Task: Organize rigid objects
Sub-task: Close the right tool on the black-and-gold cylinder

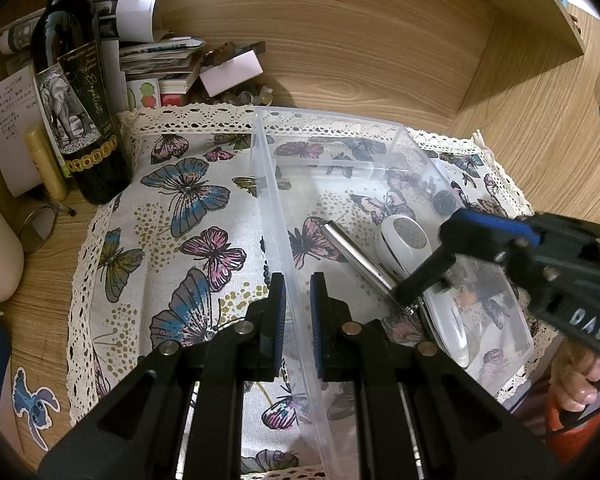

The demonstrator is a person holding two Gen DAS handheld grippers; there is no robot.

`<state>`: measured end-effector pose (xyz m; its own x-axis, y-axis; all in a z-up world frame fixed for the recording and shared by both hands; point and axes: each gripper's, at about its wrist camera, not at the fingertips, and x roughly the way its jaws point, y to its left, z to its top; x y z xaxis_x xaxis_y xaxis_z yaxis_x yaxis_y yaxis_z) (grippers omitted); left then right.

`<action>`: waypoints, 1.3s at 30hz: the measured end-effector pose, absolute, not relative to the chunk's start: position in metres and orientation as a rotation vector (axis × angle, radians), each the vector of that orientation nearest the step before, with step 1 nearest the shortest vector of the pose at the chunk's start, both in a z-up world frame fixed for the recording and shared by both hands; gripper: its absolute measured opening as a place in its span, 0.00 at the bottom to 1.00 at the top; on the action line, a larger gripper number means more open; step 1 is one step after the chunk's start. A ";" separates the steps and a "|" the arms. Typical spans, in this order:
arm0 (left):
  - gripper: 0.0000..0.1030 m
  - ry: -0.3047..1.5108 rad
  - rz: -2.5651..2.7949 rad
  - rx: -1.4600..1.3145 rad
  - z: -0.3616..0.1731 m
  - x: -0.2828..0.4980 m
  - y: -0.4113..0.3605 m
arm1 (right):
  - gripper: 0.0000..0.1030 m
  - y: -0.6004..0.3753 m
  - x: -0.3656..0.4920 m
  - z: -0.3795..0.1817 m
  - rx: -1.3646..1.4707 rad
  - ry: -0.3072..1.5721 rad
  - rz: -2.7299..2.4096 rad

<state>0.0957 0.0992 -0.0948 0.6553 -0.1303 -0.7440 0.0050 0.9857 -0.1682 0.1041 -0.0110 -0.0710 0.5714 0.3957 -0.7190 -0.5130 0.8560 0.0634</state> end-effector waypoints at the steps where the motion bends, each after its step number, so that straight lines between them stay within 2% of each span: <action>1: 0.10 0.854 -0.078 -0.156 -0.095 0.096 0.099 | 0.16 -0.010 0.105 -0.073 -0.168 0.806 0.535; 3: 0.10 0.854 -0.078 -0.155 -0.095 0.096 0.099 | 0.23 -0.012 0.104 -0.074 -0.171 0.806 0.533; 5: 0.10 0.854 -0.077 -0.155 -0.095 0.096 0.100 | 0.34 -0.017 0.104 -0.072 -0.162 0.795 0.526; 11: 0.10 0.854 -0.077 -0.156 -0.095 0.096 0.100 | 0.41 -0.039 0.101 -0.059 -0.153 0.754 0.465; 18: 0.10 0.857 -0.075 -0.155 -0.095 0.096 0.100 | 0.42 -0.074 0.102 -0.061 -0.157 0.757 0.383; 22: 0.10 0.856 -0.075 -0.152 -0.096 0.096 0.101 | 0.56 -0.097 0.102 -0.076 -0.133 0.799 0.335; 31: 0.10 0.857 -0.075 -0.152 -0.097 0.095 0.102 | 0.57 -0.113 0.104 -0.126 -0.165 0.945 0.295; 35: 0.10 0.857 -0.072 -0.150 -0.097 0.094 0.102 | 0.62 -0.111 0.101 -0.133 -0.210 0.947 0.298; 39: 0.10 0.857 -0.074 -0.151 -0.097 0.094 0.102 | 0.63 -0.112 0.107 -0.136 -0.219 0.952 0.303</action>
<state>0.0940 0.1024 -0.0966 0.6527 -0.1260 -0.7471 0.0043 0.9867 -0.1627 0.1066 -0.1117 -0.1358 0.5428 0.1571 -0.8250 -0.3479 0.9362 -0.0506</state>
